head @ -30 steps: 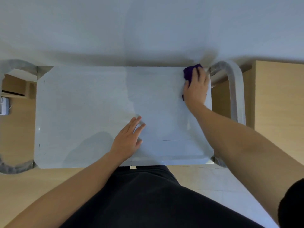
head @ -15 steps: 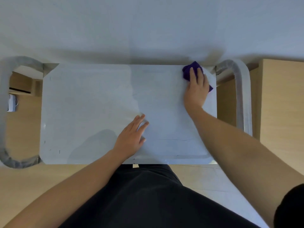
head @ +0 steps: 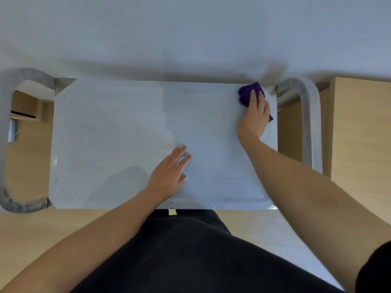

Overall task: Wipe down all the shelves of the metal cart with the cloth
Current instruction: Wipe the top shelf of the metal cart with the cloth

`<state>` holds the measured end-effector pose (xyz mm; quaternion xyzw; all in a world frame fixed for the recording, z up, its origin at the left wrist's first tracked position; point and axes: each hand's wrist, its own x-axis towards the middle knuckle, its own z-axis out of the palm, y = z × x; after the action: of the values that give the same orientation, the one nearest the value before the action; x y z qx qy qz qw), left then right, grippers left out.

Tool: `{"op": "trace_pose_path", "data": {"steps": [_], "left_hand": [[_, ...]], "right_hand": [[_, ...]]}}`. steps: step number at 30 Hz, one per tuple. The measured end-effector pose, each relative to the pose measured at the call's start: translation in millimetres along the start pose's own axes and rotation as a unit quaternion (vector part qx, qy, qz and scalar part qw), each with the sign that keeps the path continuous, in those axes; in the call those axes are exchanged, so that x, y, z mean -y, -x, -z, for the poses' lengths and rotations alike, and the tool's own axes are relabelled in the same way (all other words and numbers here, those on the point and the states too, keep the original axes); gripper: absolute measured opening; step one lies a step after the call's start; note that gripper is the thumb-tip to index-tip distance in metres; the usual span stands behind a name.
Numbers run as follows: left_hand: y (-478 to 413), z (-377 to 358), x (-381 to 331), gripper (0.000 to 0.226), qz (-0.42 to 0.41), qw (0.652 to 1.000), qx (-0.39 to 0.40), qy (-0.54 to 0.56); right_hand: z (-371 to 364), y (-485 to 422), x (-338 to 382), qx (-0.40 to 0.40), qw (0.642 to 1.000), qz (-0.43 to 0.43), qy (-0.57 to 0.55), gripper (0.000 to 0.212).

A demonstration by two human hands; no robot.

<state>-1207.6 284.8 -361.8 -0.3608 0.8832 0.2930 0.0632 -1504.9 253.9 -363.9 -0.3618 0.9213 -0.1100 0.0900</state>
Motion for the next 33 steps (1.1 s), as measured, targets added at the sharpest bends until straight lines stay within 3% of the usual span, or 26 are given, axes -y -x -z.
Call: {"op": "trace_pose_path", "data": {"steps": [2, 4, 7, 10, 12, 15, 19, 22, 25, 27, 29, 33], "left_hand": [[1, 1, 1, 0.063, -0.002, 1.000, 0.001, -0.001], [1, 2, 3, 0.064, -0.003, 1.000, 0.000, 0.001], [0, 4, 5, 0.066, -0.006, 1.000, 0.007, -0.006], [4, 10, 13, 0.063, -0.022, 0.999, 0.012, -0.027], [10, 16, 27, 0.058, -0.012, 1.000, 0.006, -0.025], [24, 28, 55, 0.053, 0.025, 0.999, -0.010, -0.024], [48, 43, 94, 0.051, 0.055, 0.997, -0.019, -0.042], [64, 49, 112, 0.055, 0.044, 0.998, -0.009, -0.051], [72, 51, 120, 0.061, 0.029, 0.998, 0.002, -0.051], [74, 54, 124, 0.060, 0.023, 0.999, 0.009, -0.040], [77, 57, 129, 0.058, 0.016, 0.999, 0.012, -0.036], [83, 62, 141, 0.057, 0.004, 0.999, 0.024, -0.041]], "right_hand": [[-12, 26, 29, 0.019, 1.000, 0.007, -0.008, 0.070], [-30, 61, 57, 0.050, 0.991, 0.119, -0.029, 0.063], [-40, 105, 73, 0.104, 0.944, 0.313, -0.013, 0.068], [-28, 95, 65, 0.123, 0.923, 0.364, 0.007, 0.071], [-25, 77, 54, 0.109, 0.941, 0.319, 0.008, 0.065], [-20, 63, 44, 0.063, 0.982, 0.176, -0.030, 0.060], [-32, 90, 87, 0.059, 0.997, 0.047, -0.025, 0.063], [-53, 139, 141, 0.068, 0.989, 0.123, -0.041, 0.060], [-60, 185, 172, 0.135, 0.945, 0.298, -0.011, 0.069], [-55, 181, 169, 0.129, 0.935, 0.331, -0.002, 0.071], [-53, 160, 151, 0.086, 0.953, 0.289, 0.011, 0.063], [-37, 119, 95, 0.027, 0.996, 0.088, -0.020, 0.062]]}}
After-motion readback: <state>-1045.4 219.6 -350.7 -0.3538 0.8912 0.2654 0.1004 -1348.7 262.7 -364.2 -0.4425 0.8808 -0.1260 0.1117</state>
